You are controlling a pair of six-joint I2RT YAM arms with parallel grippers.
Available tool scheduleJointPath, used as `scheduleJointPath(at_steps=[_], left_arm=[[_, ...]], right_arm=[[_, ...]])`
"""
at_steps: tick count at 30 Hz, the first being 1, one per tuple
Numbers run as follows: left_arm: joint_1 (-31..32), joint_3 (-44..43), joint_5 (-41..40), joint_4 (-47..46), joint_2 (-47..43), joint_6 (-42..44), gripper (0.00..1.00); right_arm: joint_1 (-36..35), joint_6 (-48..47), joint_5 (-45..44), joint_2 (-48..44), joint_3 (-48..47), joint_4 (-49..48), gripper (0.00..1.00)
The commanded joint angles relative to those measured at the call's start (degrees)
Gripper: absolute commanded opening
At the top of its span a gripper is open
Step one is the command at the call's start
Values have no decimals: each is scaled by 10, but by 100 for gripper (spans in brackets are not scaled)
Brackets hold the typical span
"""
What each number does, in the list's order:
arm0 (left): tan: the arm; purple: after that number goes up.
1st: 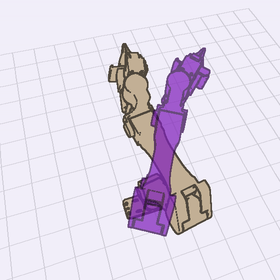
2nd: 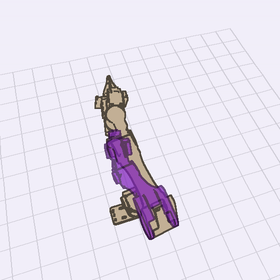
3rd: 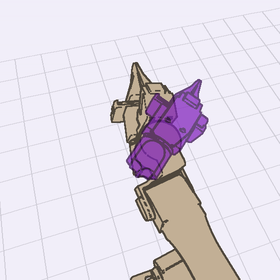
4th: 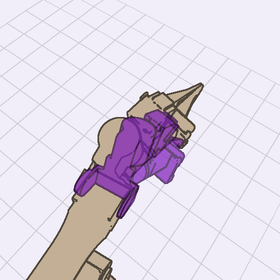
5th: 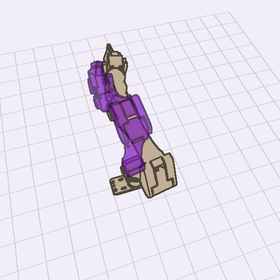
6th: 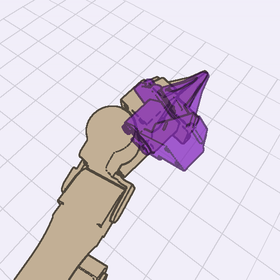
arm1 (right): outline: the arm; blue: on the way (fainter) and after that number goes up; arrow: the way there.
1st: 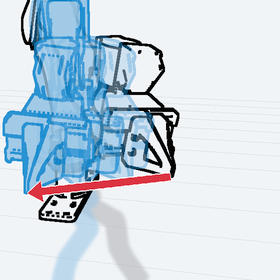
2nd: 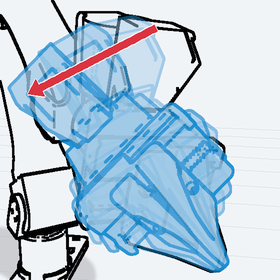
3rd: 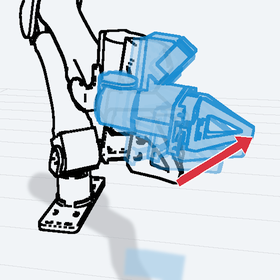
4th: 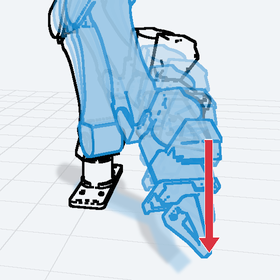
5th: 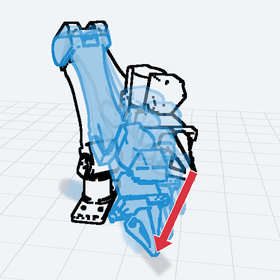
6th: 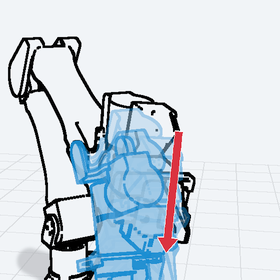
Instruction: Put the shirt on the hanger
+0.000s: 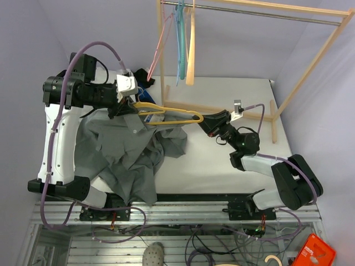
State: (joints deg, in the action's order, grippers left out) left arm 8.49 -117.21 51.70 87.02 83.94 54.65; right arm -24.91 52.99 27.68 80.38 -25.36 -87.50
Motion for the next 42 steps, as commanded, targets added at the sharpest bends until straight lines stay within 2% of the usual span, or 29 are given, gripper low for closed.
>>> scheduleJointPath(at_steps=[1, 6, 11, 19, 20, 21, 22, 23, 24, 30, 34, 37, 40, 42], left_arm=[[-18, -9, -180, -12, -30, 65, 7], [-18, 40, -238, -23, -43, 95, 7], [-17, 35, -312, -88, -43, 60, 7], [-17, 19, -267, -73, -38, 58, 7], [-17, 17, -261, -69, -38, 59, 7], [-17, 13, -247, -60, -38, 63, 7], [-17, 10, -234, -46, -38, 70, 7], [-17, 7, -218, -28, -39, 82, 7], [-17, 10, -201, -13, -41, 86, 7], [-12, 77, -109, -10, -70, 68, 7], [8, 133, -28, -10, -84, 38, 7], [48, 161, -23, -10, -84, 10, 7], [108, 191, -41, -10, -83, -16, 7], [153, 205, -67, -10, -82, -21, 7]], right_arm=[[38, -70, -17, -24, -5, 40, 0], [41, -124, -1, -62, -24, 127, 0], [41, -190, -2, -91, -41, 240, 0], [41, -192, 11, -82, -40, 238, 0], [41, -199, 25, -81, -42, 243, 11], [41, -208, 44, -81, -45, 245, 36], [41, -221, 63, -81, -46, 238, 75], [41, -233, 79, -84, -46, 231, 96], [41, -243, 92, -85, -46, 223, 99], [41, -277, 161, -73, -64, 167, 100], [42, -359, 135, -98, -60, 191, 100], [42, -420, 138, -135, -73, 260, 100], [39, -440, 214, -148, -107, 340, 100], [30, -435, 244, -148, -120, 360, 100]])
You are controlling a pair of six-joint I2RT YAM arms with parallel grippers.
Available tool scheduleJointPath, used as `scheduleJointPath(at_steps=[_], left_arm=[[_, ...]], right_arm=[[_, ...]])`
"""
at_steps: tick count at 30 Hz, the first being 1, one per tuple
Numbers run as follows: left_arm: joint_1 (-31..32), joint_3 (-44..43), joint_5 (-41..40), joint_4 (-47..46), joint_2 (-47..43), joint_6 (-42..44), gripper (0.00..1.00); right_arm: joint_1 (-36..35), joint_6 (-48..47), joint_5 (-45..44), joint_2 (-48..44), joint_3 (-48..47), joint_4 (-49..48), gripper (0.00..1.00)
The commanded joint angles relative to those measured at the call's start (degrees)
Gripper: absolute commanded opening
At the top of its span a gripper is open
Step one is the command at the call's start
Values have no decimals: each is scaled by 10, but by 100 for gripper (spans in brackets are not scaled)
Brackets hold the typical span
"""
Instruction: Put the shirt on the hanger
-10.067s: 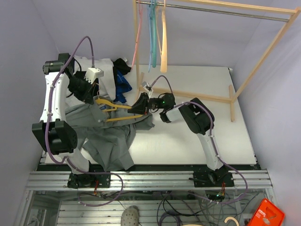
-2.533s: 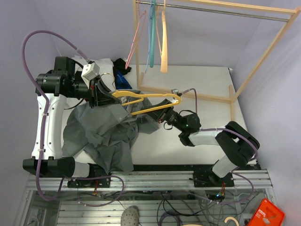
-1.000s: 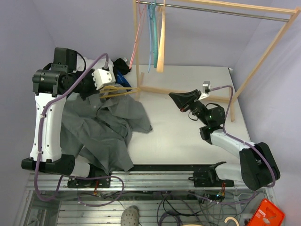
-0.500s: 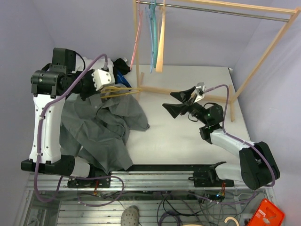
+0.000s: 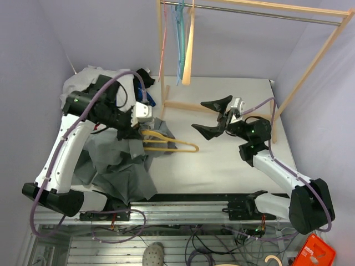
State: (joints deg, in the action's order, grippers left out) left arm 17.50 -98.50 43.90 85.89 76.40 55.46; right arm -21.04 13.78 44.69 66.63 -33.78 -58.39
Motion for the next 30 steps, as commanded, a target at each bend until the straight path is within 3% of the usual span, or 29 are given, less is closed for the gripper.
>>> scheduleJointPath(at_steps=[1, 5, 11, 17, 23, 30], left_arm=[[74, 19, -1, 2, -6, -31, 7], [87, 11, -24, 2, 3, -33, 7], [91, -12, -55, 1, 16, -27, 7], [93, -19, -63, 1, 23, -20, 7], [98, -23, -55, 1, 22, -24, 7], [104, -17, -56, 1, 16, -25, 7]], right_arm=[[-14, -43, 82, -10, -38, 75, 100], [-46, -72, 127, -7, -69, 142, 100], [-125, -200, 147, 5, -130, 350, 100], [-135, -146, 187, 41, -133, 306, 100], [-162, -176, 144, 88, -136, 289, 100], [-173, -151, 161, 150, -161, 223, 100]])
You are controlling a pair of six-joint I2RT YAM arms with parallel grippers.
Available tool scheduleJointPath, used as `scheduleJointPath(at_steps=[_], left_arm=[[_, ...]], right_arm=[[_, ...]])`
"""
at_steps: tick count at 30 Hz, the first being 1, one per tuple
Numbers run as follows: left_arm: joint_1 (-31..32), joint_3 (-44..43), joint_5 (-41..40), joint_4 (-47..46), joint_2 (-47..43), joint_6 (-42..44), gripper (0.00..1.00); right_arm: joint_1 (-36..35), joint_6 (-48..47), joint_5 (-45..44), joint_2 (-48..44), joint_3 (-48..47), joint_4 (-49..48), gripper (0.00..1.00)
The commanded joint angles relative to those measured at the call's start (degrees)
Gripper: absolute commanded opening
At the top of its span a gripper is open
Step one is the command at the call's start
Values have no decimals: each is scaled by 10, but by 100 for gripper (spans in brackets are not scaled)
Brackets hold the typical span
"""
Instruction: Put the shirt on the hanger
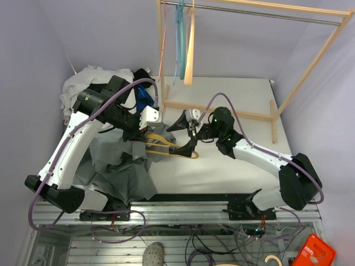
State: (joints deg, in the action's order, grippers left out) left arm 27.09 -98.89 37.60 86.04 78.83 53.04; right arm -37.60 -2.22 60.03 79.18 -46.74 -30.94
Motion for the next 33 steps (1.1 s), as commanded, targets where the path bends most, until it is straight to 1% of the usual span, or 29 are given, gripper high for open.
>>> scheduleJointPath(at_steps=[1, 7, 9, 11, 13, 15, 16, 18, 22, 23, 24, 25, 26, 27, 28, 29, 33], left_arm=[[9, -13, 7, -1, -8, 0, 7], [14, -21, 8, -1, -4, 1, 7], [15, -24, 10, -1, -2, 1, 7], [15, -25, 10, -1, -1, 2, 7], [16, -26, 10, -1, 0, 4, 7], [17, -26, 10, -1, 0, 4, 7], [17, -26, 10, -1, 0, 5, 7], [17, -26, 9, -1, 1, 6, 7], [18, -26, 9, -2, 2, 7, 7], [18, -26, 10, -2, 3, 6, 7], [19, -27, 9, -2, 5, 3, 11], [19, -29, 6, -2, 7, -2, 23], [19, -34, 2, -2, 10, -10, 43], [20, -41, -1, -3, 13, -21, 87], [21, -57, -3, -3, 17, -43, 100], [23, -92, -3, -3, 23, -66, 98], [25, -226, -9, -4, 39, -133, 98]], right_arm=[[-9, 8, 9, 32, -38, -50, 100], [-31, -14, 19, 75, -77, -23, 100], [-35, -19, 19, 87, -87, -15, 92], [-39, -14, 18, 96, -93, -11, 79], [-41, -11, 20, 105, -99, -1, 56], [-43, -7, 15, 108, -100, 6, 29], [-44, -10, 10, 106, -98, 9, 18], [-46, -20, 1, 100, -94, 18, 0], [-50, -27, -25, 85, -84, 23, 0], [-51, -22, -47, 79, -80, 16, 0], [-53, -18, -61, 76, -78, 12, 0], [-53, -15, -79, 72, -75, 9, 0], [-53, -13, -97, 70, -73, 13, 0], [-53, -14, -112, 68, -72, 19, 0], [-53, -16, -126, 66, -71, 26, 0], [-53, -20, -141, 65, -70, 34, 0], [-52, -30, -171, 60, -62, 54, 0]])
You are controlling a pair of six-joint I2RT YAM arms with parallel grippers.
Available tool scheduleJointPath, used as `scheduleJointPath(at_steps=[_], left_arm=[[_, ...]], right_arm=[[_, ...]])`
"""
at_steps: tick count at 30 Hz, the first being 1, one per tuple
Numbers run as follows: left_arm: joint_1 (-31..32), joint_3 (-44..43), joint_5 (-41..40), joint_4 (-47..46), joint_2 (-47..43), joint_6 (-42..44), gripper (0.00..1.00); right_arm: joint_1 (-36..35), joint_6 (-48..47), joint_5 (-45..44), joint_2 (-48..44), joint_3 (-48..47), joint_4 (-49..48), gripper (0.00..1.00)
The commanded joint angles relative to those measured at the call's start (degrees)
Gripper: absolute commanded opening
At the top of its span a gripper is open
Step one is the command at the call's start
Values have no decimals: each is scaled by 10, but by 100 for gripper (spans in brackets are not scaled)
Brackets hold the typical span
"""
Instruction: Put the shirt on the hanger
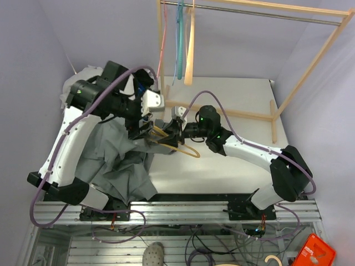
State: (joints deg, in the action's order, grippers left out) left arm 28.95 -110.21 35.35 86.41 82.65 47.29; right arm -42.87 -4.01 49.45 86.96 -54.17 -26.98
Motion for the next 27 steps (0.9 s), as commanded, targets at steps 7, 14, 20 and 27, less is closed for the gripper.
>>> scheduleJointPath(at_steps=[7, 14, 20, 27], left_arm=[[7, -145, -104, -71, -67, -69, 98], [-37, 155, -257, -148, -164, -5, 98], [-95, 219, -172, -148, -150, 16, 98], [-339, 71, 88, -2, 27, 128, 98]], right_arm=[[6, -5, -79, -24, 33, -9, 0], [15, -28, -81, -82, 108, -90, 0], [22, -72, -32, -134, 159, -80, 0], [21, -119, -15, -218, 195, -19, 0]])
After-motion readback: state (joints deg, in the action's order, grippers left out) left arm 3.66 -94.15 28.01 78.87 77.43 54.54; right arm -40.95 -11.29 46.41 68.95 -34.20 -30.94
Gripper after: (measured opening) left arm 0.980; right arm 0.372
